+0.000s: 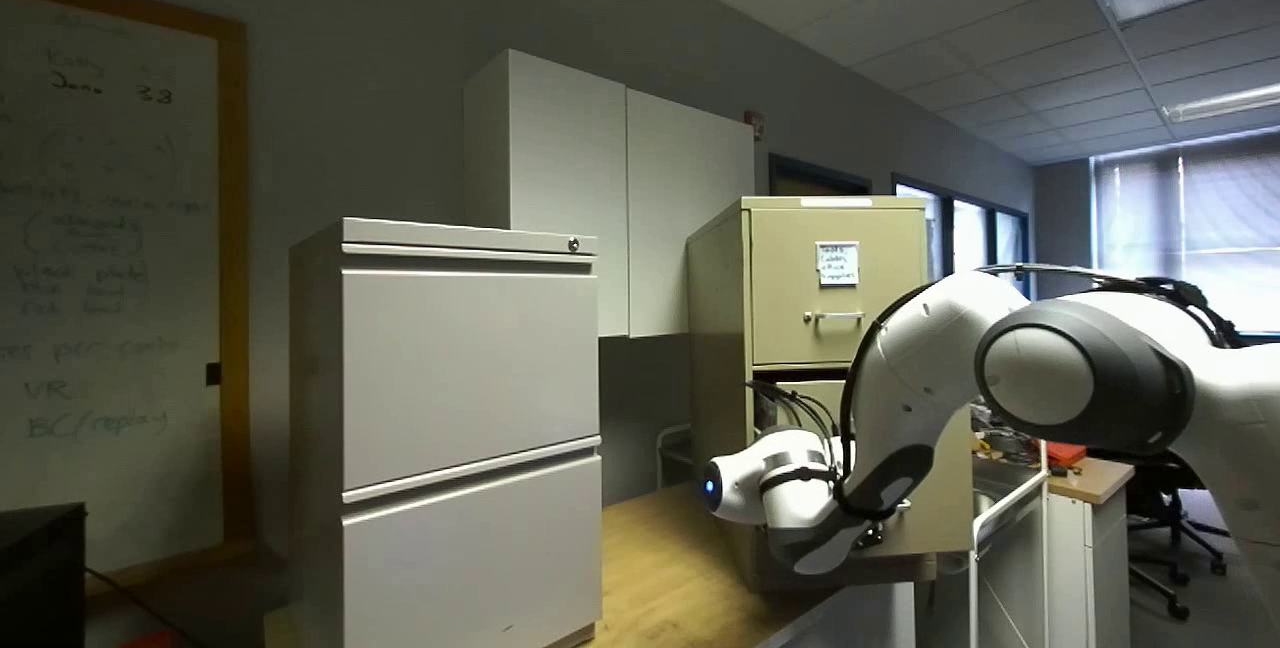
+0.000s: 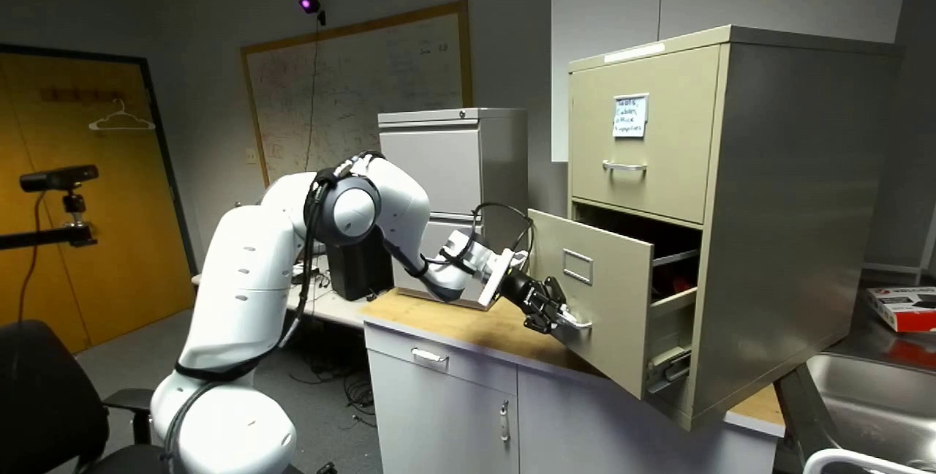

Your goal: Open the bottom drawer of the cabinet to the right.

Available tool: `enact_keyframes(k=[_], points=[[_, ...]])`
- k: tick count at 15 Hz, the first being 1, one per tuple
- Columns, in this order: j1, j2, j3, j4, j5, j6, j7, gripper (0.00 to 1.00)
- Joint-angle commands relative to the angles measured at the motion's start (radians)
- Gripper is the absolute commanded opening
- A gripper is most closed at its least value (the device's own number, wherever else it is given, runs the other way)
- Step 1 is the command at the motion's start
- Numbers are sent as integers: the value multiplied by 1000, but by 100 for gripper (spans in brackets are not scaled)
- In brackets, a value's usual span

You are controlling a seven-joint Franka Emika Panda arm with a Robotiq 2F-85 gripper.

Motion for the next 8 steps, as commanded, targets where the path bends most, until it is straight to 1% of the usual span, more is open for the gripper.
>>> enact_keyframes(k=[1,8], points=[[19,-82,64,-174,138,-80,14,3],[28,-180,104,-305,166,-93,60,3]])
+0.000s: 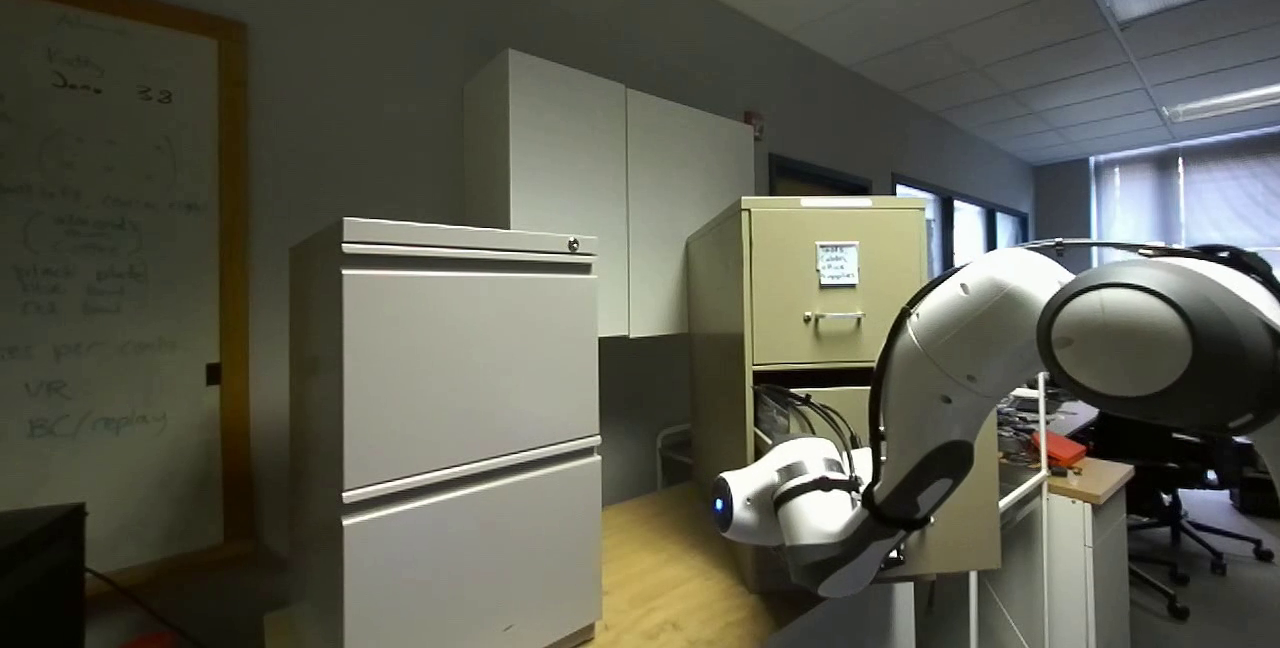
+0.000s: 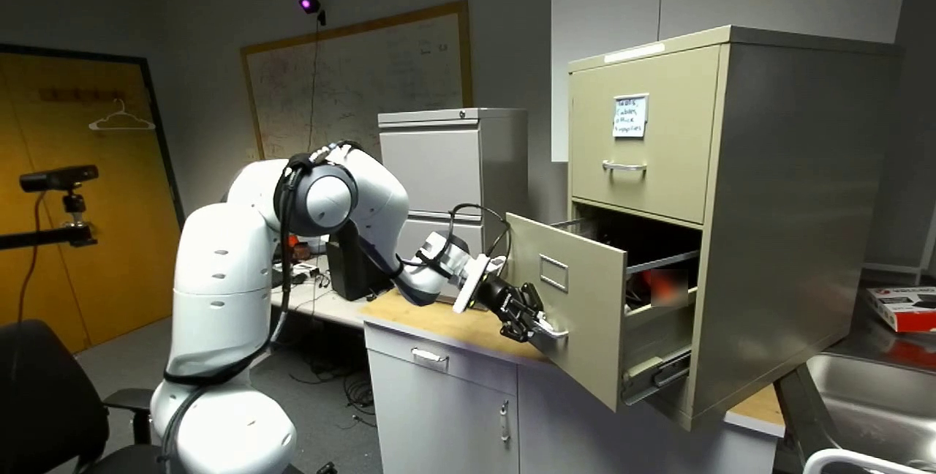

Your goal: Open the bottom drawer of the cabinet to the right.

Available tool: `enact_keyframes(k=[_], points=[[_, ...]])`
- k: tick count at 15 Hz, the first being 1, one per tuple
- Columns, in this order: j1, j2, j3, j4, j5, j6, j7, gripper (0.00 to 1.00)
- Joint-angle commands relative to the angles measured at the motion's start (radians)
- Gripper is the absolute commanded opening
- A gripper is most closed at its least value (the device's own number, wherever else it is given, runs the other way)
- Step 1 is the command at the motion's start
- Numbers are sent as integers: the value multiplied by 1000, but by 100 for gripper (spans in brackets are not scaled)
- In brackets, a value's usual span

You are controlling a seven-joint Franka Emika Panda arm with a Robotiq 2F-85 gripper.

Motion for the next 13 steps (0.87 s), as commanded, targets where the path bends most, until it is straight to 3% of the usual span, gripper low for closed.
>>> enact_keyframes(k=[1,13], points=[[28,-46,50,-113,160,-60,-11,3],[42,-140,71,-189,202,-38,-23,3]])
